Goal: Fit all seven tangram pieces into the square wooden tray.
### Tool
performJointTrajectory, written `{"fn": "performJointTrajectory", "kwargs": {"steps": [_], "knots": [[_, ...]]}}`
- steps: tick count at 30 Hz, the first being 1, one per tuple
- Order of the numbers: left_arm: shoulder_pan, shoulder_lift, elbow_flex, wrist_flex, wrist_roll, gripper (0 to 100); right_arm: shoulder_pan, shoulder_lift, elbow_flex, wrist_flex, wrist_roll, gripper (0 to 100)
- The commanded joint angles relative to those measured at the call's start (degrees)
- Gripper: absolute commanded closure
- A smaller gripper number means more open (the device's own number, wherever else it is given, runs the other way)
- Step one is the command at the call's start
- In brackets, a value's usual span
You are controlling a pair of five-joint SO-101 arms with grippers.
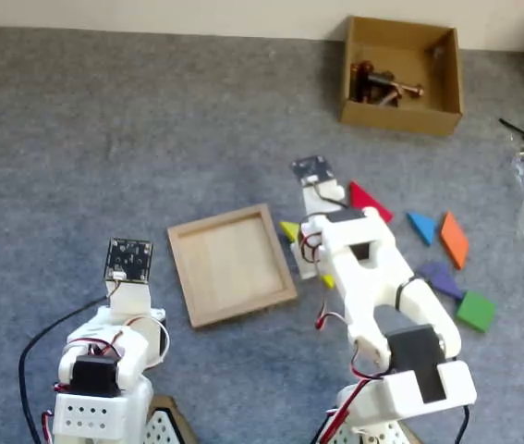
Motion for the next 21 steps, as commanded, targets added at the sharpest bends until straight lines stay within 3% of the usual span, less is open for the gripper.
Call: {"fn": "performJointTrajectory", "kwargs": {"steps": [1,5,9,13,18,21], "knots": [[0.8,-0.4,1.1,-0.1,0.4,99,-1.1,0.1,-2.5,1.8,1.8,88.9],[0.8,-0.4,1.1,-0.1,0.4,99,-1.1,-1.0,-3.9,5.9,2.9,80.0],[0.8,-0.4,1.1,-0.1,0.4,99,-0.9,-5.8,-4.4,6.3,3.4,78.2],[0.8,-0.4,1.1,-0.1,0.4,99,-1.0,-11.2,-4.4,6.4,9.1,77.7],[0.8,-0.4,1.1,-0.1,0.4,99,-0.9,-12.6,-4.9,7.3,10.9,69.7],[0.8,-0.4,1.1,-0.1,0.4,99,-1.0,-12.6,-4.7,7.3,17.6,69.2]]}}
